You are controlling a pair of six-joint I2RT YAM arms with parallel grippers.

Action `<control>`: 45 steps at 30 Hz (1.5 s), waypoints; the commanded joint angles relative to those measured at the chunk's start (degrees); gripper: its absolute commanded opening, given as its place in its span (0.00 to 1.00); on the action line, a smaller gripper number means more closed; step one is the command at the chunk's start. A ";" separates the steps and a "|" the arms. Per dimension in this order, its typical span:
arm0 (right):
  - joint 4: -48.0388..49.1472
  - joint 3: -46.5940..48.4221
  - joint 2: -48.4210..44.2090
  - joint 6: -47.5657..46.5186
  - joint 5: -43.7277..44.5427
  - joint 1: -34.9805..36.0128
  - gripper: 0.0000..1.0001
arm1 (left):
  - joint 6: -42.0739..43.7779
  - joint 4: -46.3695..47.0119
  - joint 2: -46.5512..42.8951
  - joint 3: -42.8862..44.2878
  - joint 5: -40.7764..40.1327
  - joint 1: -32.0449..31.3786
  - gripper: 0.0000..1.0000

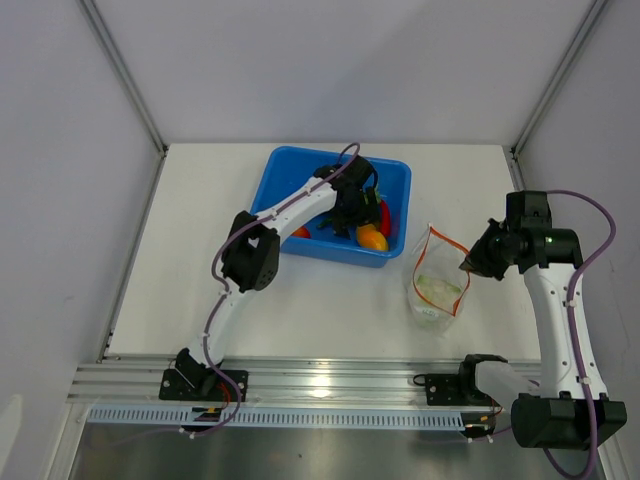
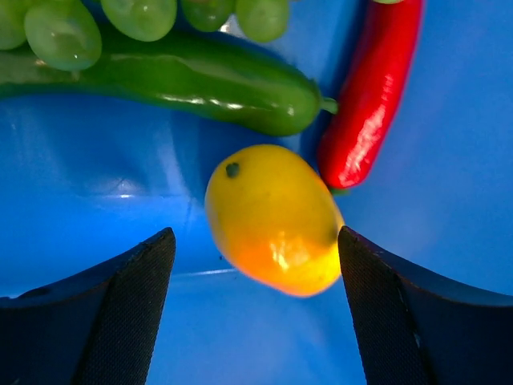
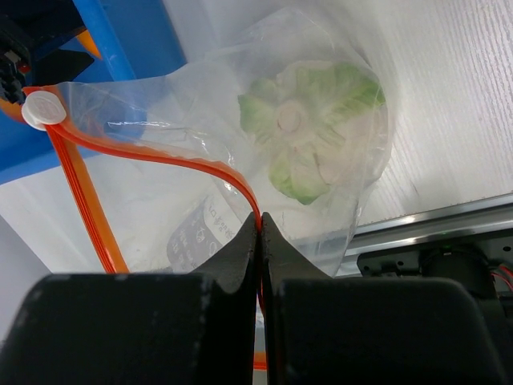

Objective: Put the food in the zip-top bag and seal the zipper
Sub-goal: Pick up the fake fruit from the bin.

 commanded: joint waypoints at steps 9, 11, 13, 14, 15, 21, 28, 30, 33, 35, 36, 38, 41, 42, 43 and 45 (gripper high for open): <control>-0.60 -0.23 -1.03 -1.75 0.50 -0.55 0.00 | -5.70 -0.50 4.63 2.92 1.45 -0.72 0.80; -0.69 -0.32 -1.12 -1.93 0.58 -0.64 0.00 | -5.96 0.03 3.67 1.35 1.36 -0.72 0.75; -0.51 -0.32 -1.12 -2.19 0.58 -0.72 0.00 | -5.96 0.56 2.96 -0.24 1.45 -0.64 0.69; -0.51 -0.15 -1.12 -2.28 0.50 -0.81 0.00 | -5.88 1.00 2.00 -2.33 1.53 -0.64 0.59; -0.42 -0.14 -1.12 -2.37 0.41 -0.90 0.00 | -5.87 2.31 1.38 -3.05 1.97 -0.64 0.54; 0.63 -0.93 -1.03 -2.54 -0.47 -1.34 0.00 | -5.08 2.85 -0.73 -4.38 1.45 -0.46 0.17; 2.30 -1.29 -0.59 -3.33 -1.79 -1.95 0.00 | -2.63 1.62 -4.06 -4.64 0.22 -0.28 0.01; 3.44 -1.29 -0.33 -3.51 -2.05 -1.95 0.00 | -1.75 1.09 -5.38 -4.73 -0.66 -0.28 0.01; 4.76 -1.46 -0.41 -3.51 -1.96 -1.95 0.00 | 0.54 0.39 -8.63 -4.99 -2.42 -0.28 0.01; 5.20 -1.64 -1.03 -3.69 -1.44 -1.95 0.00 | 2.30 -0.22 -11.09 -5.08 -3.91 0.15 0.01; 5.20 -1.55 -1.29 -3.69 -1.18 -1.95 0.00 | 2.73 -1.10 -11.97 -5.25 -4.44 0.33 0.01; 4.68 -1.29 -1.82 -3.95 -0.56 -1.95 0.00 | 3.70 -0.76 -14.86 -6.30 -5.14 0.77 0.01; 3.45 -1.29 -2.17 -4.13 0.41 -1.95 0.00 | 5.55 -0.58 -18.03 -7.01 -5.15 0.77 0.01; 3.01 -1.37 -2.26 -4.13 0.50 -1.95 0.00 | 5.99 -0.23 -18.74 -7.27 -4.97 0.86 0.01; 2.92 -1.55 -2.17 -4.04 0.24 -1.95 0.00 | 6.08 -0.05 -19.71 -7.89 -4.53 0.77 0.01; 3.09 -2.34 -2.17 -3.95 -0.12 -1.95 0.00 | 6.78 1.52 -22.34 -9.55 -2.96 0.86 0.01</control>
